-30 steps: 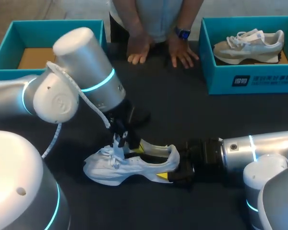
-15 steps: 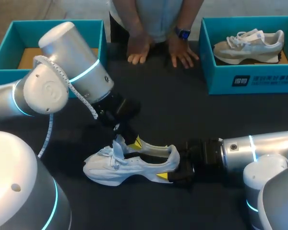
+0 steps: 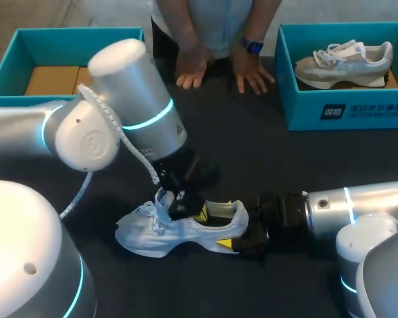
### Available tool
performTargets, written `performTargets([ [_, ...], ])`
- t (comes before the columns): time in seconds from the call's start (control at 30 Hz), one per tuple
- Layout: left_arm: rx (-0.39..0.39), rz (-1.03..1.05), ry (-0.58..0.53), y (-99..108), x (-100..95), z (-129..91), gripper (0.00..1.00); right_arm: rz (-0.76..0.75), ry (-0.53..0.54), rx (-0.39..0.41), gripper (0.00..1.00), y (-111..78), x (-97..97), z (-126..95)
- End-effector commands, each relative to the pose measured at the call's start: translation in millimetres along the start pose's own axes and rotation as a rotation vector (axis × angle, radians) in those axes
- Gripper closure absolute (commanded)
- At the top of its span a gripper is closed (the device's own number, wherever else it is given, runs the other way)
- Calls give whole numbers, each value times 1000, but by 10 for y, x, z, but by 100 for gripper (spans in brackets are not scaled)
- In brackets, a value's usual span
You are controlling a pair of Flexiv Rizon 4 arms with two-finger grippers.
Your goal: Take the shoe out of the shoebox, open the shoe tongue, remove and reinsert the insole, then place the shoe into the shoebox
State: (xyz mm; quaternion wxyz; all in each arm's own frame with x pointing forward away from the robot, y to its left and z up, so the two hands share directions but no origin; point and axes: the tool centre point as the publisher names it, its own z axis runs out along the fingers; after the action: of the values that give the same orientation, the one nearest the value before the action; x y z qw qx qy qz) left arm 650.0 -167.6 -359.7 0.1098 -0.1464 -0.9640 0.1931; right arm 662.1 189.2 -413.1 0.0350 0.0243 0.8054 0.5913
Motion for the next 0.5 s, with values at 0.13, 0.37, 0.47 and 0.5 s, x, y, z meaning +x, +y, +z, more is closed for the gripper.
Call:
performTargets([
  [0.13,-112,-3,13,-46,-59,158,98,0,-2,3,100,8,22,10],
  [0.37,-166,2,37,-9,-4,243,87,0,-2,3,100,8,22,10],
  [0.47,-186,1,32,33,20,288,86,0,-2,3,100,8,22,10],
  [0.5,-198,0,23,54,26,305,85,0,-2,3,100,8,22,10],
])
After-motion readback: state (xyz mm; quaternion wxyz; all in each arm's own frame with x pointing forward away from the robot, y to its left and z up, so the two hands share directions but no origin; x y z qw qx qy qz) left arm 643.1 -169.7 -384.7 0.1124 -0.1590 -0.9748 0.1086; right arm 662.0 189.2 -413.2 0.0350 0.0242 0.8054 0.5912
